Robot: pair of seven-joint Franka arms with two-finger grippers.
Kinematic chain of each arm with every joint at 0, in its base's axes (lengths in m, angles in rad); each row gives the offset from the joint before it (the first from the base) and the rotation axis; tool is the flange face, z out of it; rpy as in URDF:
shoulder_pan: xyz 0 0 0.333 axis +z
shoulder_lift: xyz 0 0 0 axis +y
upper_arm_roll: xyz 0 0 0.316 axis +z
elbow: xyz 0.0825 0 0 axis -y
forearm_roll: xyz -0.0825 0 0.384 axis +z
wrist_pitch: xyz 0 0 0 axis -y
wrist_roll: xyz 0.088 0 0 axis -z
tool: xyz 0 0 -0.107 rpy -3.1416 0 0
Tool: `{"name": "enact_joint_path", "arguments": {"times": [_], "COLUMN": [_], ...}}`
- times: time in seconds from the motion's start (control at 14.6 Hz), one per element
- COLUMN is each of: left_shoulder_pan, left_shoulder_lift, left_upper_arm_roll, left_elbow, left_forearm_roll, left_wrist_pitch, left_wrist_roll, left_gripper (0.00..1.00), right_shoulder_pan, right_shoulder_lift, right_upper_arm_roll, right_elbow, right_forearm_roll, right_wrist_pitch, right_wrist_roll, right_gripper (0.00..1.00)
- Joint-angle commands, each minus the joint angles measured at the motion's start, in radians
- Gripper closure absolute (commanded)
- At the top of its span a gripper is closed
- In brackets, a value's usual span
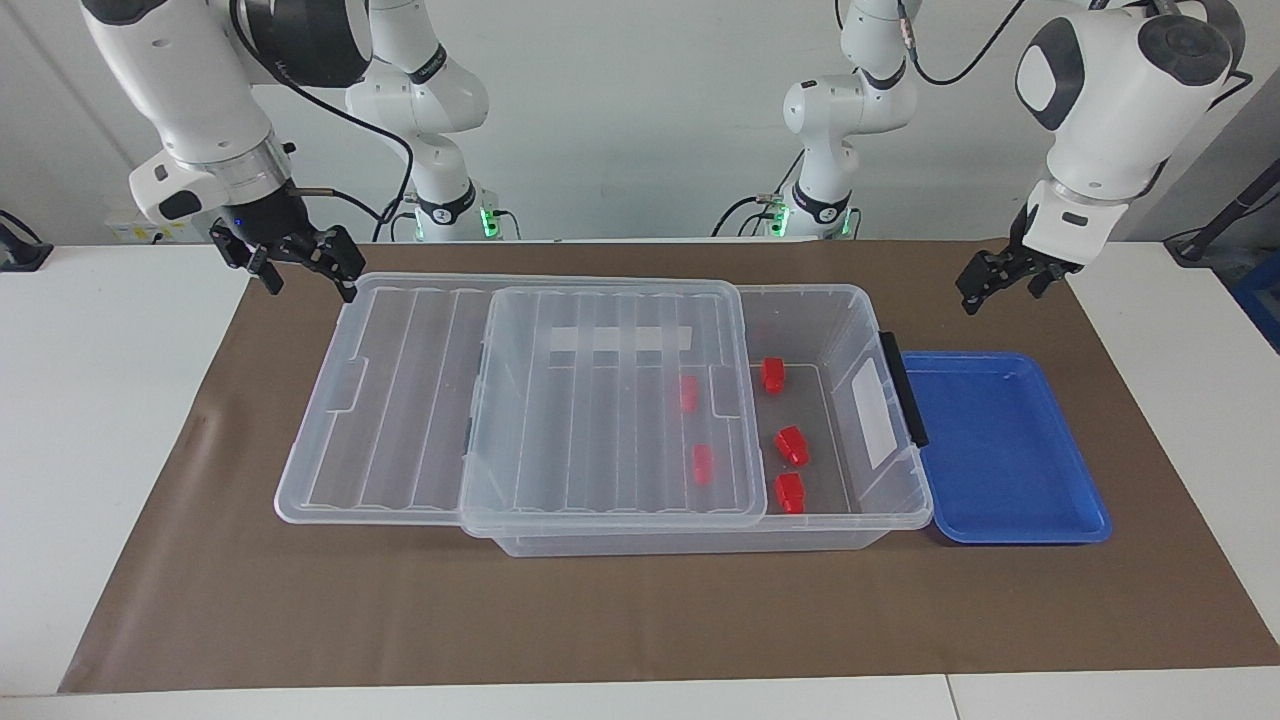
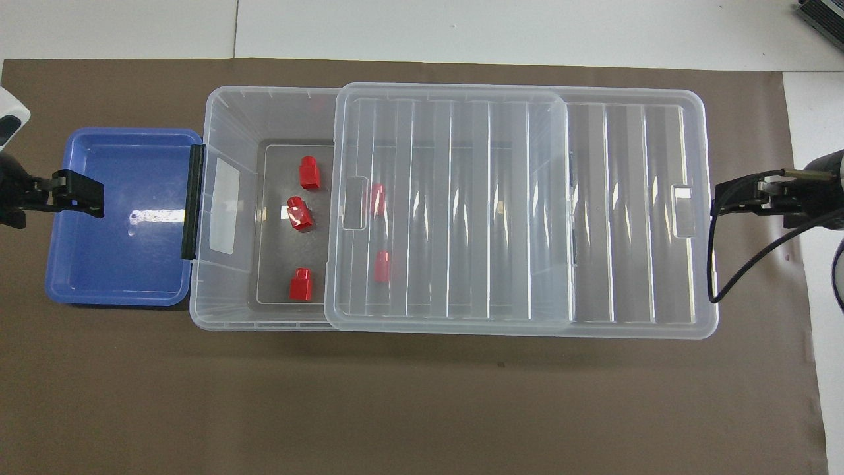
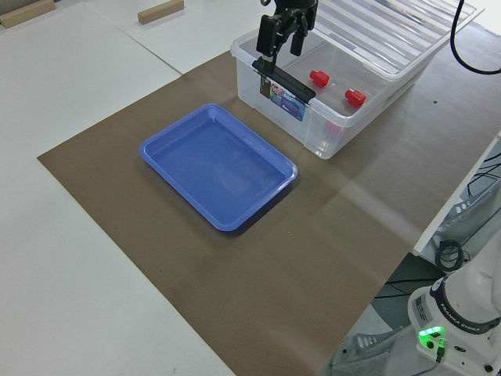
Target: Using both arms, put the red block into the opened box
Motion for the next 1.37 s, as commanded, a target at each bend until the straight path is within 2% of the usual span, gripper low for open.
{"name": "enact_joint_path", "arguments": {"times": [0.0, 0.34, 0.62, 1.17, 1.3], "left_shoulder_pan": [-0.001, -0.002, -0.002, 0.013, 0.013], "left_shoulder_lift": [-0.023, -0.027, -0.026, -0.024, -0.017], "left_upper_arm_roll": [-0.011, -0.016, -0.02, -0.011, -0.011], "left_elbow": [-0.031, -0.043, -0.036, -0.004, 0.05], "left_forearm_roll": [-0.013, -0.022, -0.091, -0.087, -0.084], "left_wrist_pitch": [0.023, 0.037, 0.028, 0.019, -0.023], "left_wrist_roll": [0.035, 0.038, 0.033, 0.029, 0.03], "left_gripper": [0.0, 0.0, 0.0, 0.0, 0.0], "right_shoulder_pan": [-0.009, -0.009, -0.009, -0.009, -0.009], "right_shoulder_lift": [-0.024, -0.024, -0.024, -0.024, -0.024], "right_upper_arm_roll": [0.007, 0.007, 0.007, 0.007, 0.007], "right_elbow": [-0.023, -0.023, -0.023, -0.024, -0.024], "right_forearm_roll": [0.017, 0.017, 0.017, 0.017, 0.017], "right_wrist_pitch": [-0.005, -0.004, -0.002, -0.001, -0.001], "right_wrist_roll": [-0.005, -0.007, -0.005, -0.007, -0.007], "right_gripper": [0.0, 0.0, 0.0, 0.0, 0.0]}}
